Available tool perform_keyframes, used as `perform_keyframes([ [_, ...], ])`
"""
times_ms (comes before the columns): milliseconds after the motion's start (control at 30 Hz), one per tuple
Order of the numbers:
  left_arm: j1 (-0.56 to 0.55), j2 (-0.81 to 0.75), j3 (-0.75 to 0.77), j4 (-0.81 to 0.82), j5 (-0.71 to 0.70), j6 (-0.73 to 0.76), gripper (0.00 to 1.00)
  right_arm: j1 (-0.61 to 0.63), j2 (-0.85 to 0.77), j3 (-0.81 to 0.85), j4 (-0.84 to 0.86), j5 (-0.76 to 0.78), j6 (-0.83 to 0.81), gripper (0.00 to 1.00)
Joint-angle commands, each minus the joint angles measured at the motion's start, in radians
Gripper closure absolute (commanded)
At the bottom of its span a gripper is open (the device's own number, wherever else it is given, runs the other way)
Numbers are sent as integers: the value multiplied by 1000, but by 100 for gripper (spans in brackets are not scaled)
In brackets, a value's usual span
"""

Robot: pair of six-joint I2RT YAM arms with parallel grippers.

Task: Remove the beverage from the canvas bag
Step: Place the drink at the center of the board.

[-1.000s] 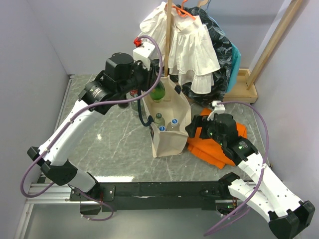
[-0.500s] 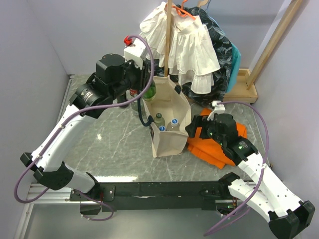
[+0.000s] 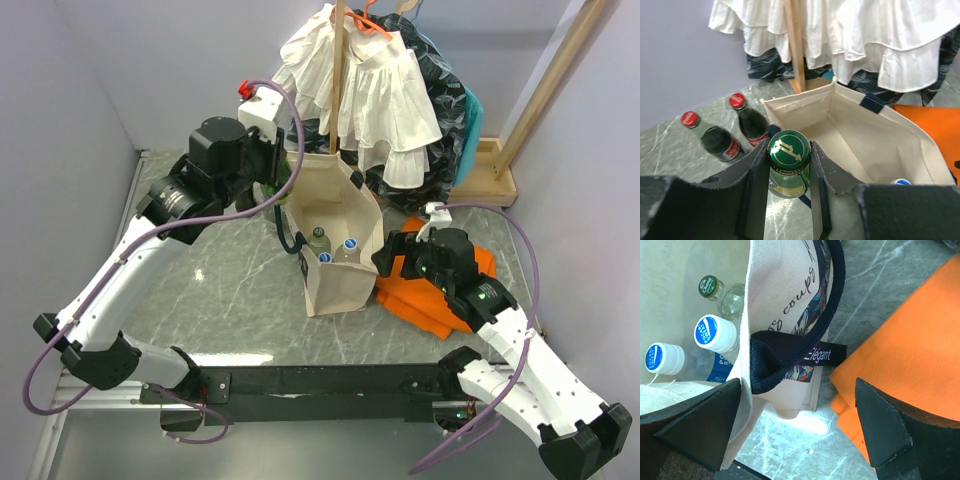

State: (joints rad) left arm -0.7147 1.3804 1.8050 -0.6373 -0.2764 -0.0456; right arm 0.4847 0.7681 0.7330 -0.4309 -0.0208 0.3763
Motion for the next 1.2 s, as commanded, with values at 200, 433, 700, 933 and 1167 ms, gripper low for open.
perform_keyframes([
  [200,110,-135,-39,209,-4,-14,99,8,13,6,-45,13,-42,0],
  [433,168,-149,-101,232,-6,-31,99,8,25,6,-42,13,-43,0],
  [700,279,-164,-217,278,45,-85,99,6,22,5,-42,13,-43,0],
  [933,345,-173,-314,329,86,-122,99,8,22,0,-37,15,-43,0],
  [1167,380,-179,-417,390,95,-155,99,9,20,-1,-35,13,-45,0],
])
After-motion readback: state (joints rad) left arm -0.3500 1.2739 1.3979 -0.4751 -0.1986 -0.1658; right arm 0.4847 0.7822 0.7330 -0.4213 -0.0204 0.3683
